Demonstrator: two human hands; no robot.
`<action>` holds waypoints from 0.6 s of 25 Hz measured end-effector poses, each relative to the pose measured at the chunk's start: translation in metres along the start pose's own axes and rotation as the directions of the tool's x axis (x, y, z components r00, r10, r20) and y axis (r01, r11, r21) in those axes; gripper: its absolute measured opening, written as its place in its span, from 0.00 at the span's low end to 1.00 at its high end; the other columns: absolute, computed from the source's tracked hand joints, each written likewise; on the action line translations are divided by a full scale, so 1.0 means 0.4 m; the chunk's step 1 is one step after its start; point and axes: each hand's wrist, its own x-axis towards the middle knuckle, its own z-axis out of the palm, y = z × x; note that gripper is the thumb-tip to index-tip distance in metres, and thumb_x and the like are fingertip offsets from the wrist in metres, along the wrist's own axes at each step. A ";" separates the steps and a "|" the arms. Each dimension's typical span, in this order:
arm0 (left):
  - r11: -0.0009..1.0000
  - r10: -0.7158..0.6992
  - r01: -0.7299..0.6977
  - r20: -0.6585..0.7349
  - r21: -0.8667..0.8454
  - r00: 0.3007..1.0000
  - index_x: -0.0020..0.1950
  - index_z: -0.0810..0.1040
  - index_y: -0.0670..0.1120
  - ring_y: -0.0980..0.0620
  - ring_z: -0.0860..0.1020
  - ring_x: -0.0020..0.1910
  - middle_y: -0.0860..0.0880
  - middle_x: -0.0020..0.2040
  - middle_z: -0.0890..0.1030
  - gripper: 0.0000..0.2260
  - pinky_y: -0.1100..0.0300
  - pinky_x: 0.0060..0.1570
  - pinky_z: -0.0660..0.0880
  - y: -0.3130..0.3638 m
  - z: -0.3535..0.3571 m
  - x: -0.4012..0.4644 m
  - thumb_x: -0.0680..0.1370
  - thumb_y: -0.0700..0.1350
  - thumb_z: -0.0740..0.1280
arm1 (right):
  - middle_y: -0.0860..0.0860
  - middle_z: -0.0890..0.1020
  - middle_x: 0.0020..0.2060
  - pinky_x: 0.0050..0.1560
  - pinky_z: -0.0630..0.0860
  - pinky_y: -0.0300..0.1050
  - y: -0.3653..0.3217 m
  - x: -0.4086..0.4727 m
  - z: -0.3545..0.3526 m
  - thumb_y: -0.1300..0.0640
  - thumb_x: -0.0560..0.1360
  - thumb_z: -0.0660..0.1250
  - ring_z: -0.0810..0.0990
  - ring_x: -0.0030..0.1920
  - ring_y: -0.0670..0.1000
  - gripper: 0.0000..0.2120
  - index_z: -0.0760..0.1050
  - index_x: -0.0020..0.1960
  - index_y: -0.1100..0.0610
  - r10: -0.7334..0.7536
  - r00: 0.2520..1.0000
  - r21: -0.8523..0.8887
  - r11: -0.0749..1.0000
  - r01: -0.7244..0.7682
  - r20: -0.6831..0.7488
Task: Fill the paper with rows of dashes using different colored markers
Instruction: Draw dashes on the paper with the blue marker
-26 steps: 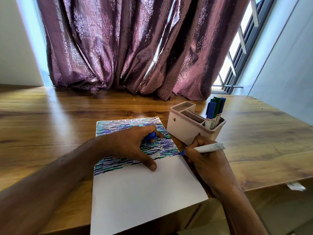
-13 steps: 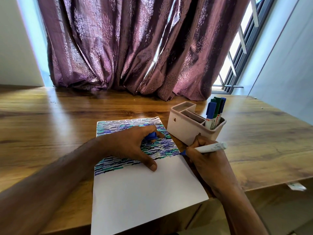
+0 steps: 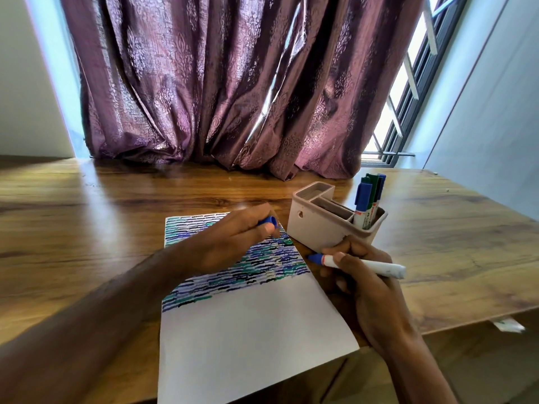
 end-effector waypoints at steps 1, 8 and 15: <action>0.999 0.041 -0.041 0.010 0.034 0.999 0.52 0.74 0.52 0.55 0.72 0.45 0.50 0.47 0.76 0.06 0.58 0.44 0.72 -0.004 0.003 0.002 0.82 0.50 0.58 | 0.60 0.83 0.36 0.37 0.79 0.45 0.001 0.001 0.000 0.43 0.62 0.75 0.82 0.37 0.52 0.18 0.81 0.42 0.56 -0.011 1.000 0.014 1.000 0.011 0.014; 0.990 0.114 -0.120 0.080 0.069 0.990 0.59 0.80 0.54 0.66 0.74 0.50 0.65 0.49 0.77 0.11 0.76 0.46 0.68 -0.023 0.010 0.009 0.78 0.43 0.69 | 0.57 0.84 0.39 0.41 0.84 0.51 0.009 0.002 0.000 0.51 0.68 0.73 0.84 0.40 0.58 0.12 0.79 0.46 0.57 -0.154 0.985 -0.130 0.978 0.163 0.079; 0.989 0.127 -0.134 0.103 0.065 0.987 0.61 0.81 0.51 0.56 0.76 0.50 0.54 0.51 0.82 0.12 0.65 0.46 0.74 -0.027 0.016 0.009 0.78 0.44 0.70 | 0.54 0.85 0.41 0.38 0.83 0.49 0.009 0.003 0.007 0.43 0.65 0.70 0.83 0.39 0.59 0.17 0.80 0.45 0.55 -0.164 0.983 -0.193 0.965 0.176 0.076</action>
